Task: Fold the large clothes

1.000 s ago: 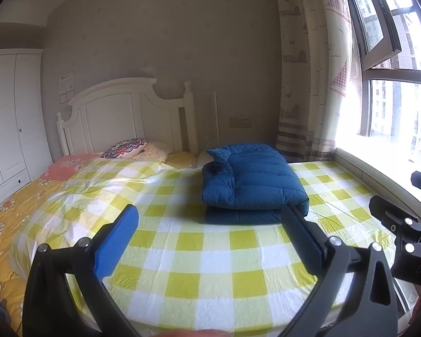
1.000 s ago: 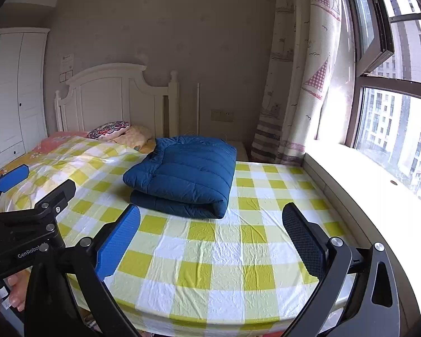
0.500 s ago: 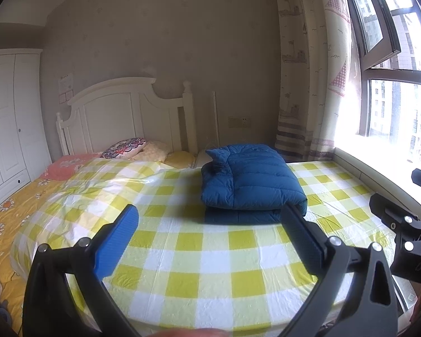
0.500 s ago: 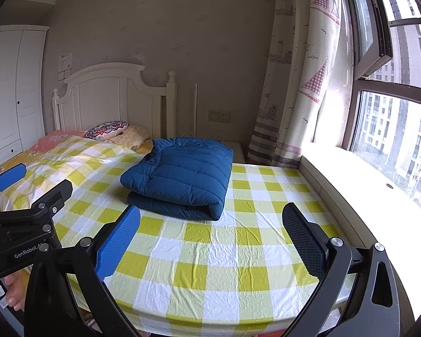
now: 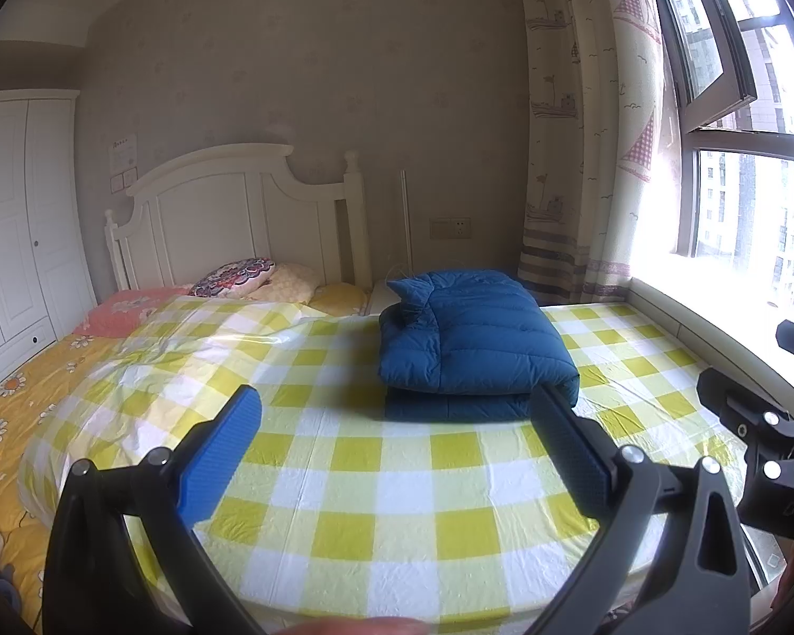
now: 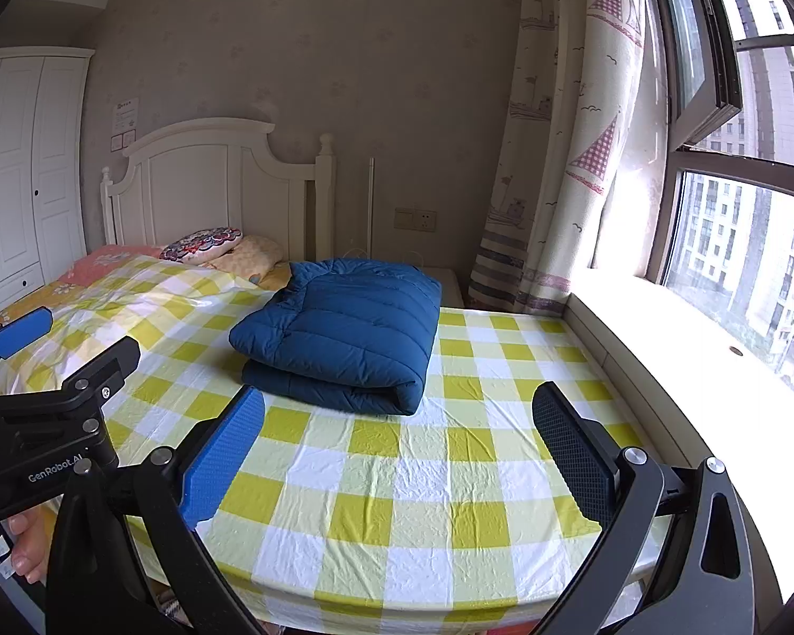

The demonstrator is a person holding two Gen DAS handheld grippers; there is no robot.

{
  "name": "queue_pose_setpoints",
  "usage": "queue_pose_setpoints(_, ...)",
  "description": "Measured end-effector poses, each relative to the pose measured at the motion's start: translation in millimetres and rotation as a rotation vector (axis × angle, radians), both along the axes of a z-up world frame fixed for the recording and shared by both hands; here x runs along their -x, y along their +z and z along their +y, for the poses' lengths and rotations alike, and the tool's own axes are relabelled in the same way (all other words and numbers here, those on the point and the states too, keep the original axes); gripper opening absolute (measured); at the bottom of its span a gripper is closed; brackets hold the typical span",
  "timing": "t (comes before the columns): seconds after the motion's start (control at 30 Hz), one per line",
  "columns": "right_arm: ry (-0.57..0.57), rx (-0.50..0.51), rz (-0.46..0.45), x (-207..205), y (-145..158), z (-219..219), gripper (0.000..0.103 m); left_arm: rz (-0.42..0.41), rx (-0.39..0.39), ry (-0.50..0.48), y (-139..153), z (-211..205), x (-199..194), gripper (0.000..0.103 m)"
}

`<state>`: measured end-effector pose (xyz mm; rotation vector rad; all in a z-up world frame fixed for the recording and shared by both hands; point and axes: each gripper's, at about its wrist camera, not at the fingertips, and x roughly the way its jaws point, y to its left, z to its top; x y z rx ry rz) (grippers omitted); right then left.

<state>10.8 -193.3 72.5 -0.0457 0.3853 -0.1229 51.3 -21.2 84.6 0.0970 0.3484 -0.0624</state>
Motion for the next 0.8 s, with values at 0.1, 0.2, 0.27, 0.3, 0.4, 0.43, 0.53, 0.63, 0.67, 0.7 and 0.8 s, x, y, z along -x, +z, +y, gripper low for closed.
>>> queue_pose_setpoints(0.1, 0.002, -0.001, 0.001, 0.3, -0.1, -0.4, 0.098, 0.000, 0.001, -0.002, 0.1, 0.1, -0.3, 0.101)
queue_pose_setpoints(0.2, 0.005, 0.001, 0.002, 0.4, -0.8, -0.5, 0.098, 0.001, -0.002, -0.002, 0.0, -0.3, -0.1, 0.101)
queue_pose_setpoints(0.27, 0.007, 0.002, 0.005, 0.2, -1.6, -0.7, 0.098, 0.001, -0.001, -0.003, 0.1, -0.7, 0.8, 0.101)
queue_pose_setpoints(0.3, 0.010, 0.003, 0.007, -0.1, -2.2, -1.5, 0.098, 0.002, -0.001, -0.005, -0.1, -0.5, 0.3, 0.101)
queue_pose_setpoints(0.4, 0.016, 0.006, 0.014, -2.5, -4.8, -2.2, 0.098, 0.007, -0.004, -0.015, -1.6, -1.1, -2.8, 0.101)
queue_pose_setpoints(0.43, 0.018, 0.007, 0.017, -4.3, -6.2, -2.5, 0.098, 0.010, -0.002, -0.035, -2.8, -1.9, -3.9, 0.101)
queue_pose_setpoints(0.53, 0.021, 0.009, 0.038, -13.2, -12.8, -3.7, 0.098, -0.012, -0.024, -0.059, -7.2, -6.0, -7.5, 0.101)
queue_pose_setpoints(0.63, 0.024, 0.007, 0.071, -28.9, -22.8, -7.0, 0.098, 0.035, -0.012, -0.073, -16.0, -5.2, -24.5, 0.101)
queue_pose_setpoints(0.67, 0.026, 0.008, 0.084, -35.7, -26.7, -9.4, 0.098, 0.066, -0.005, -0.078, -21.4, -3.8, -33.4, 0.101)
queue_pose_setpoints(0.7, 0.028, 0.012, 0.097, -43.3, -30.8, -13.5, 0.098, 0.091, -0.004, -0.086, -27.6, -2.0, -43.1, 0.101)
queue_pose_setpoints(0.8, -0.019, 0.007, 0.137, -70.6, -41.2, -48.1, 0.098, 0.177, -0.020, -0.097, -49.9, 11.0, -83.2, 0.101)
